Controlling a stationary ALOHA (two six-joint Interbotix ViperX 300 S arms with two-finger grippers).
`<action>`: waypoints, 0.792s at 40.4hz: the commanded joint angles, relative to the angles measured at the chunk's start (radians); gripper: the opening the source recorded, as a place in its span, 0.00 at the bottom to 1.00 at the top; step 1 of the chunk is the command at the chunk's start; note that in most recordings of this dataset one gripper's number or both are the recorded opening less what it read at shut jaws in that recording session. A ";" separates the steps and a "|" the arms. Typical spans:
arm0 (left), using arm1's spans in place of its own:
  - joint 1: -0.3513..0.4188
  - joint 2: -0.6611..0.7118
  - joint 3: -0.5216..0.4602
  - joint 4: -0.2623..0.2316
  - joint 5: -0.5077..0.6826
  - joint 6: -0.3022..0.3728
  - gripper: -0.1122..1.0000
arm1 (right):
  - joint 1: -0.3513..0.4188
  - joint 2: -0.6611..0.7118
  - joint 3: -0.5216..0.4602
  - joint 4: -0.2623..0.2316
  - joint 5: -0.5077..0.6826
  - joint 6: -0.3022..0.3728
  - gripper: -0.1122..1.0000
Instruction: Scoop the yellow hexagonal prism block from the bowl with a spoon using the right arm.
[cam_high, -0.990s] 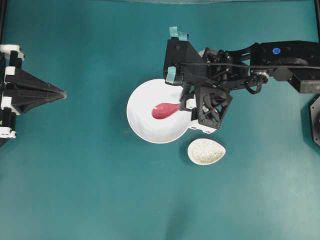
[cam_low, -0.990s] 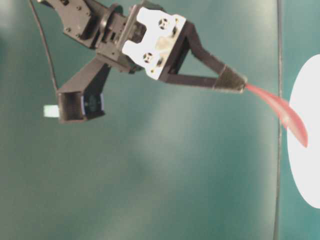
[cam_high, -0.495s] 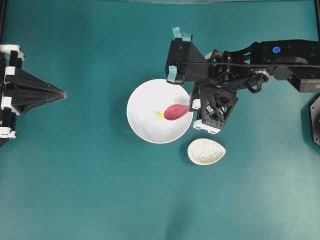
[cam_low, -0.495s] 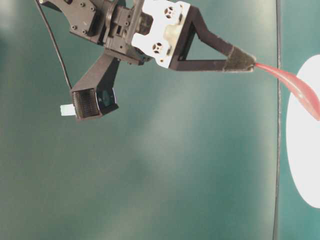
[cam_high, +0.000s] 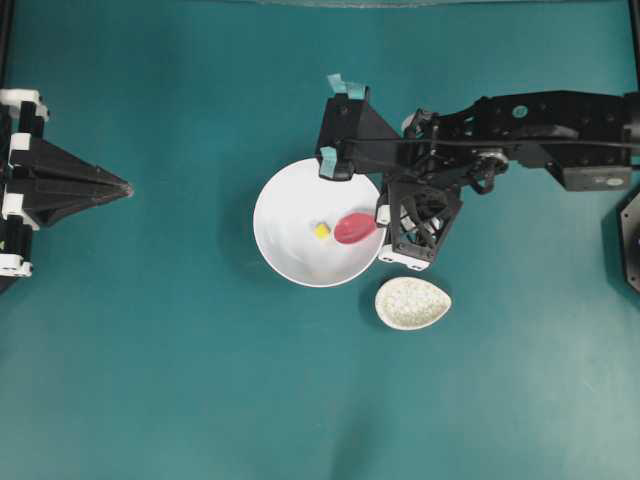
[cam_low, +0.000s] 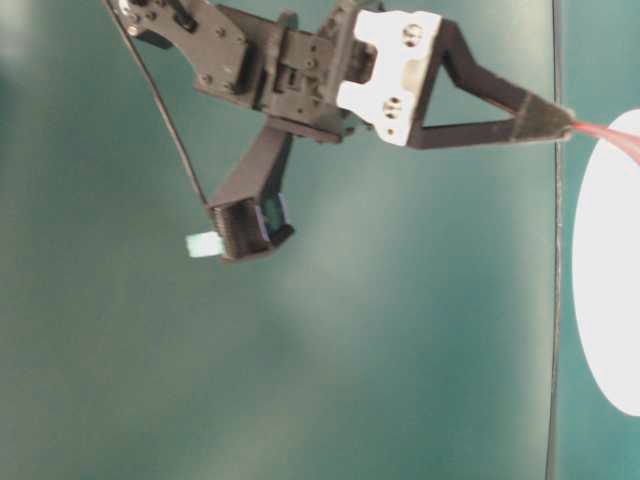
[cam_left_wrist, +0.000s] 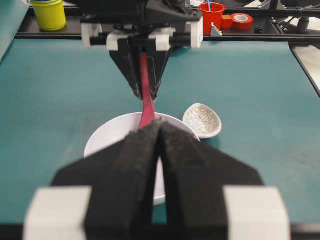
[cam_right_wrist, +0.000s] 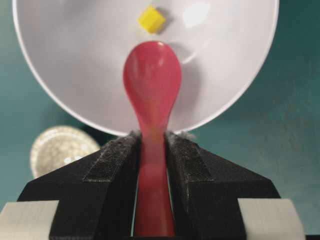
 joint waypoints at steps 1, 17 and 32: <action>0.002 0.005 -0.028 0.003 -0.011 -0.002 0.10 | -0.002 -0.005 -0.021 0.000 -0.011 0.000 0.31; 0.002 0.005 -0.028 0.002 -0.009 -0.002 0.10 | -0.002 0.031 -0.023 -0.002 -0.098 -0.014 0.31; 0.002 0.005 -0.028 0.003 -0.009 -0.002 0.10 | -0.002 0.051 -0.021 -0.012 -0.222 -0.018 0.31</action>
